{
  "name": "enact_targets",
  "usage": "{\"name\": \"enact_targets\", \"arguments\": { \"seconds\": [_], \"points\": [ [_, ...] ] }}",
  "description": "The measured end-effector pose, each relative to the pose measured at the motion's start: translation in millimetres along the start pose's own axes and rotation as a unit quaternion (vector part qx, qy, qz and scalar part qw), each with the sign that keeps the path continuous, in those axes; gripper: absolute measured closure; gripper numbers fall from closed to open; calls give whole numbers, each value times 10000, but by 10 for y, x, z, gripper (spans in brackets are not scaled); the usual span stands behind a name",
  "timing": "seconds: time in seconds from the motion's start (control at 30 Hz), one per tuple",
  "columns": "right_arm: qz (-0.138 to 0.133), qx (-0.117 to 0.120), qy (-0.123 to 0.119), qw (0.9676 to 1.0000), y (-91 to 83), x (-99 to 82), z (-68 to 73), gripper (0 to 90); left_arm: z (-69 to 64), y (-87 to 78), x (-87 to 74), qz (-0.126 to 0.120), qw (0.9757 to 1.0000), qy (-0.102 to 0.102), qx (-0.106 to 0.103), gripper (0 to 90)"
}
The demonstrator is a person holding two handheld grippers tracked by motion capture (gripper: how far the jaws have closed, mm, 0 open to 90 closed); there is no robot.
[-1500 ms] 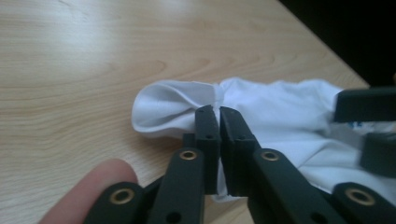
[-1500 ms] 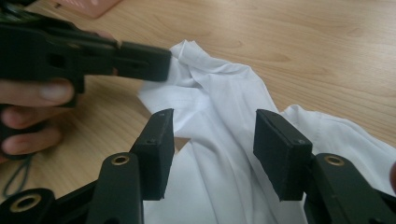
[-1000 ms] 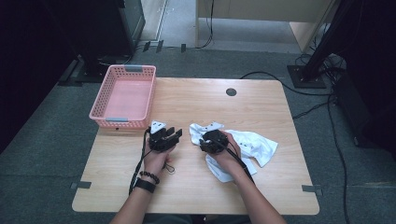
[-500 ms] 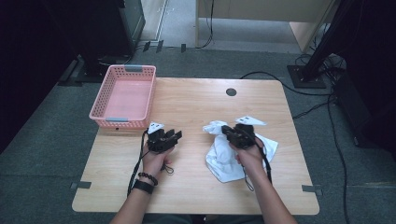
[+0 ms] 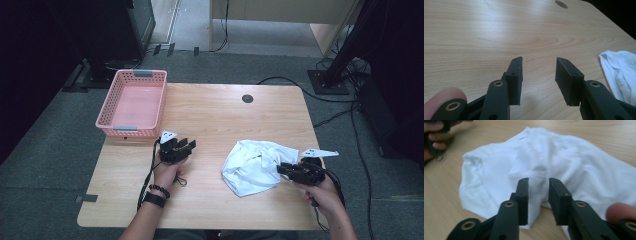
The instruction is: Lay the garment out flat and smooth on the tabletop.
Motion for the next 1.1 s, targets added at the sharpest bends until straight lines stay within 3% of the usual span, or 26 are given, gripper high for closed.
{"name": "enact_targets", "arguments": {
  "seconds": [0.07,0.13,0.17,0.23,0.27,0.37,0.47,0.63,0.67,0.77,0.83,0.93,0.97,1.0,1.03,1.07,1.1],
  "points": [
    [-263,-99,186,9994,-57,45,-33,636,-27,9,-2,28,9999,93,32,570],
    [-541,-221,204,9981,-92,152,-5,585,-56,14,-4,54,9998,173,79,563],
    [-638,-301,182,9973,-93,222,29,576,-78,12,-6,69,9998,197,63,555],
    [-723,-497,-16,9961,-51,378,113,546,-144,14,-28,112,9997,106,-202,545],
    [-706,-564,-117,9958,-7,456,163,540,-204,19,-49,122,9995,207,-215,540],
    [-560,-635,-464,9953,210,672,283,504,-327,35,-93,165,9986,403,-300,520],
    [-223,-872,-601,9941,501,833,328,447,-377,39,-119,179,9981,527,-259,513],
    [427,-1260,-726,9884,922,940,311,421,-338,28,-127,186,9982,417,-398,492],
    [558,-1334,-755,9866,991,944,303,428,-337,30,-131,203,9980,414,-428,491],
    [856,-1469,-1002,9803,1131,931,289,584,-355,35,-145,230,9974,495,-466,485],
    [845,-1246,-1002,9835,1148,926,307,741,-363,40,-150,243,9972,522,-485,483],
    [931,-1209,-1258,9802,1166,929,376,892,-363,43,-148,248,9971,519,-504,482],
    [904,-1179,-1281,9806,1162,941,397,900,-362,42,-147,250,9971,517,-507,481],
    [721,-984,-1146,9859,1132,968,405,900,-360,41,-147,254,9971,517,-507,480],
    [413,-643,-881,9932,1076,1007,390,900,-358,40,-148,256,9970,508,-516,479],
    [68,-386,-542,9978,1004,1048,354,900,-353,39,-146,253,9971,489,-532,479],
    [-349,-255,-94,9990,909,1093,278,900,-348,38,-144,255,9971,476,-538,479]
  ]
}}
Point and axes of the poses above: each handheld gripper's, and its own axes: y roughly forward along the jaws, x roughly out of its top, z roughly to its left, the point moved 3 cm from there along y, roughly forward along the jaws, and after that the axes turned 14 degrees about z, right-handed, at the moved point
